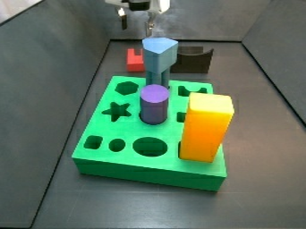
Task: Pick up the square-circle object. Move up. Rotate the square-circle object. Place the square-circle object on the fixture. Regrasp the square-circle object. Move to above the board. Insert the square-circle object.
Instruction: Rotate the square-circle object.
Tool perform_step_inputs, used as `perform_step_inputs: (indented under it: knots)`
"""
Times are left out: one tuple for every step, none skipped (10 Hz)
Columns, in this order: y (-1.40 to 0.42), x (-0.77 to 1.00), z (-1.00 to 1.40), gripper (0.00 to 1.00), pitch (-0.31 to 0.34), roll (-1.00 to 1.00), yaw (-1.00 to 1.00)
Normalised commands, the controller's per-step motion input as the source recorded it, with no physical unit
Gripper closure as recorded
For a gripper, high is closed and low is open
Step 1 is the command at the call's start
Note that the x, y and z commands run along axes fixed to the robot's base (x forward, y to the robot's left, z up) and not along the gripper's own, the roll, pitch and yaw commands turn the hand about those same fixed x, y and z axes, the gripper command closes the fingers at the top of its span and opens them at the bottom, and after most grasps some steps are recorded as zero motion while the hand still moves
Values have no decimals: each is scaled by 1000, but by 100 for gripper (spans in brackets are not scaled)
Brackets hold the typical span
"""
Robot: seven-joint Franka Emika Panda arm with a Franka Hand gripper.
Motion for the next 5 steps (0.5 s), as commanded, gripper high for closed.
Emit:
perform_step_inputs:
  knots:
    - [2, 30, -25, 0, -24, 6, 1000]
    - [2, 30, -25, 0, -26, 6, 1000]
    - [2, 30, -25, 0, -30, 7, 1000]
    - [2, 30, -25, 0, -37, 9, 1000]
    - [2, 29, -25, 0, -44, 11, 1000]
